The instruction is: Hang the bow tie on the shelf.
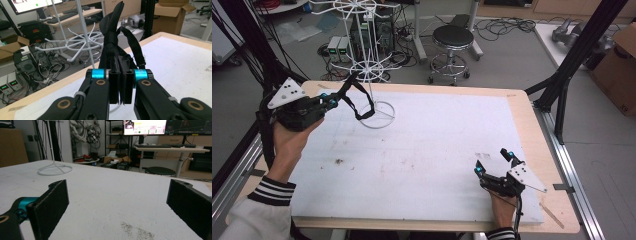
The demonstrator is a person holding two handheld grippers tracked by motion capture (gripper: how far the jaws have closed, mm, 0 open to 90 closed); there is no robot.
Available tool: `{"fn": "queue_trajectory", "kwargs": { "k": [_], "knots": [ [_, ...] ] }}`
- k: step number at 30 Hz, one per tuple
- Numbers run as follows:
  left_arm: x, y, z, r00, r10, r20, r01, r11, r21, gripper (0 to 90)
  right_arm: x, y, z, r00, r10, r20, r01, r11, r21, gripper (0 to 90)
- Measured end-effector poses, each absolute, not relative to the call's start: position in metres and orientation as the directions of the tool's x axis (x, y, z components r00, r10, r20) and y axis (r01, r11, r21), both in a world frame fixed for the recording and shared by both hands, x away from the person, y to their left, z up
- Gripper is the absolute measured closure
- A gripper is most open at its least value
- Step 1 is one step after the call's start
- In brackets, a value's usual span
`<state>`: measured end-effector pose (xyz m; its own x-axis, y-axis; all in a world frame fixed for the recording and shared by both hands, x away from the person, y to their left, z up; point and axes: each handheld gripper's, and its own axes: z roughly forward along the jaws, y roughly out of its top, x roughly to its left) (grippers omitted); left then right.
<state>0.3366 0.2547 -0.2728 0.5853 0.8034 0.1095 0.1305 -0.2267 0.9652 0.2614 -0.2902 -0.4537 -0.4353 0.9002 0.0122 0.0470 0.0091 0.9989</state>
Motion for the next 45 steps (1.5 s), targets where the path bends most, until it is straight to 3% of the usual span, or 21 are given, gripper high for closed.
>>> {"fn": "queue_trajectory", "kwargs": {
  "k": [23, 45],
  "knots": [
    [0.375, 0.246, -0.285, 0.540, 0.840, 0.054, 0.183, -0.179, 0.967, 87.4, 0.261, -0.290, -0.454, -0.437, 0.899, 0.016, 0.047, 0.005, 0.999, 3.1],
    [0.386, 0.241, -0.310, 0.524, 0.850, 0.056, 0.199, -0.186, 0.962, 87.3, 0.261, -0.291, -0.454, -0.436, 0.900, 0.013, 0.044, 0.007, 0.999, 3.1]
  ]
}}
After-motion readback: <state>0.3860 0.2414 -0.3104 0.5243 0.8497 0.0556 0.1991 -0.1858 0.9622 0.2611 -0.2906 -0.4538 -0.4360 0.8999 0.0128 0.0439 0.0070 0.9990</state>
